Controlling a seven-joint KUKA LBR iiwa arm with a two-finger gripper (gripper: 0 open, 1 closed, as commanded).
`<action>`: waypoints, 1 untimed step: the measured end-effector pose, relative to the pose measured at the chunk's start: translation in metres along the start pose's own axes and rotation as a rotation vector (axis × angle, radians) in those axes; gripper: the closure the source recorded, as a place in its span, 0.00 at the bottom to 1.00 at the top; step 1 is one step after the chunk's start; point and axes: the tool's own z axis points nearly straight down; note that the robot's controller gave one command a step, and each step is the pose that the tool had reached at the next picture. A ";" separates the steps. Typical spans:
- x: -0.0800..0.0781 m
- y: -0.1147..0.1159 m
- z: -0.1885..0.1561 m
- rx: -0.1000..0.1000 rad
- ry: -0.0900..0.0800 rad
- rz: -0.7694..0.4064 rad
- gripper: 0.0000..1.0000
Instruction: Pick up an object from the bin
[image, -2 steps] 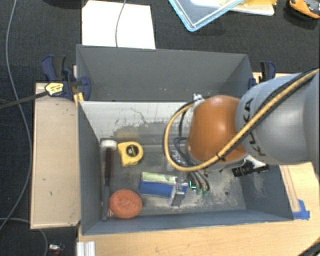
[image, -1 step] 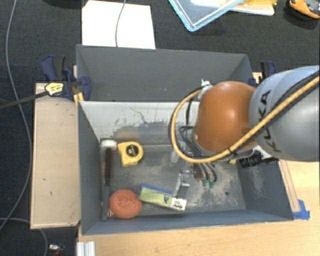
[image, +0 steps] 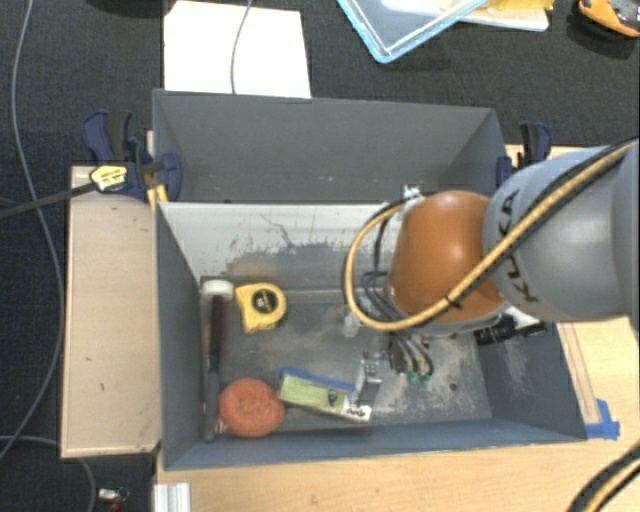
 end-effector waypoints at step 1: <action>0.006 0.023 0.018 0.005 0.005 0.008 0.00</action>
Offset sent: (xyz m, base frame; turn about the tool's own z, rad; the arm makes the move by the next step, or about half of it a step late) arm 0.0483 0.0075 -0.0771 -0.1218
